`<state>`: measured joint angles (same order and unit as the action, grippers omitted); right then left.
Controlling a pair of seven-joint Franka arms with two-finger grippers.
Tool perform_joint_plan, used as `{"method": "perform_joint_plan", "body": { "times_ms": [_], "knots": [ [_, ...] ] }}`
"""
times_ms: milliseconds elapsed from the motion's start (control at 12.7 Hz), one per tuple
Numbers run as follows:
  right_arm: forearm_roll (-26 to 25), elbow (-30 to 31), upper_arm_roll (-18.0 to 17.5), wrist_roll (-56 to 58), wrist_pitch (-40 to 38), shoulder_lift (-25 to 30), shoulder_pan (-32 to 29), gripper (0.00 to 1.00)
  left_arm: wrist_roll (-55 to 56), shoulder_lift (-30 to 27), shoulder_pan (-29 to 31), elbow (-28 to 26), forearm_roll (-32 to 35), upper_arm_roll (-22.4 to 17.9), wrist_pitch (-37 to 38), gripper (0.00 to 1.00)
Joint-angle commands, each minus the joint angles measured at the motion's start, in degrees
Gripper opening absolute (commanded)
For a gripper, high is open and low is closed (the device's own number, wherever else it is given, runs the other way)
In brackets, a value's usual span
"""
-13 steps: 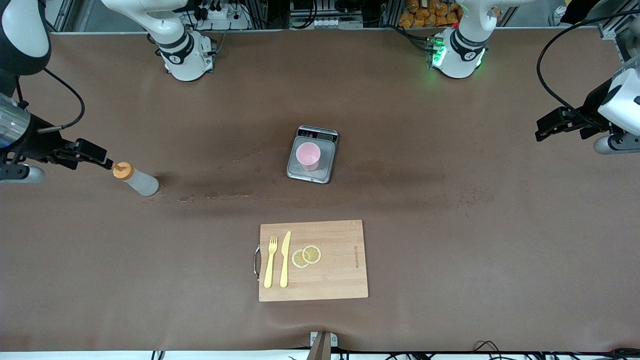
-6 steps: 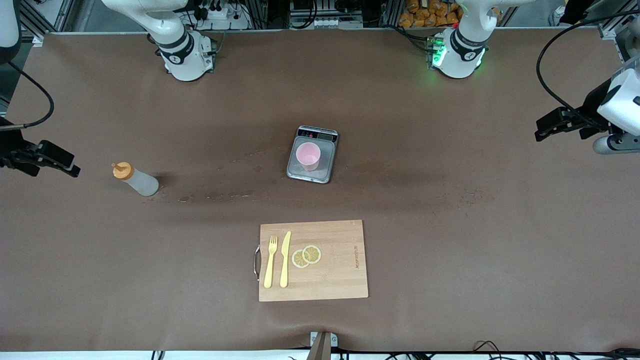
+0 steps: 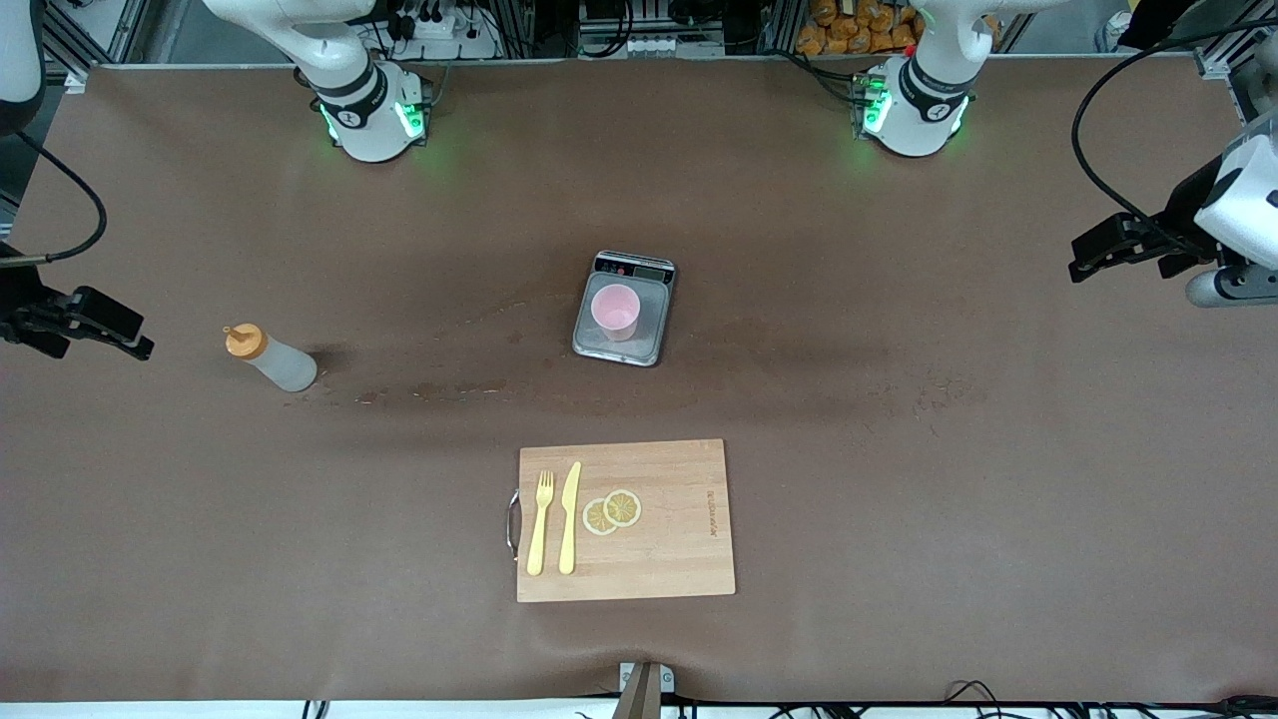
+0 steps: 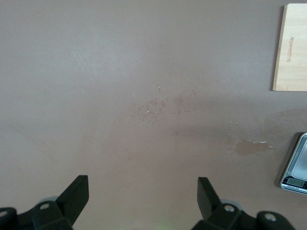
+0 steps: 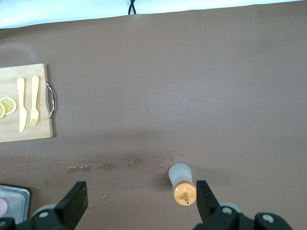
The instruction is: Add sauce to pink cup with both arms
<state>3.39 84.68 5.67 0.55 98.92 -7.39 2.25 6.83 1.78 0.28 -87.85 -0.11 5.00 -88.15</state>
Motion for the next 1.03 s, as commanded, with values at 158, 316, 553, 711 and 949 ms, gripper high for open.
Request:
{"method": "perform_joint_plan", "body": {
  "times_ms": [158, 316, 553, 711, 949],
  "knots": [
    [-3.47, -2.32, -0.57, -0.02, -1.19, -0.88, 0.21, 1.0, -1.03, -0.11, 0.33, 1.8, -0.94, 0.01, 0.17, 1.0],
    [-3.83, -2.41, -0.57, -0.03, -1.1, -0.87, 0.12, 1.0, -1.03, -0.11, 0.25, 1.8, -0.86, 0.01, 0.17, 1.0],
    [-4.0, -2.41, -0.57, -0.03, -1.1, -0.87, 0.12, 1.0, -1.12, -0.02, 0.16, 1.72, -0.85, 0.1, 0.09, 1.0],
    [-3.48, -2.5, -0.49, -0.11, -1.1, -0.87, 0.12, 1.0, -1.12, -0.02, 0.16, 1.72, -1.03, 0.1, 0.09, 1.0],
    [-3.12, -2.94, -0.57, -0.64, -1.19, -0.79, 0.12, 1.0, -1.12, -0.02, 0.07, 1.72, -0.94, 0.1, 0.09, 1.0]
  ]
}}
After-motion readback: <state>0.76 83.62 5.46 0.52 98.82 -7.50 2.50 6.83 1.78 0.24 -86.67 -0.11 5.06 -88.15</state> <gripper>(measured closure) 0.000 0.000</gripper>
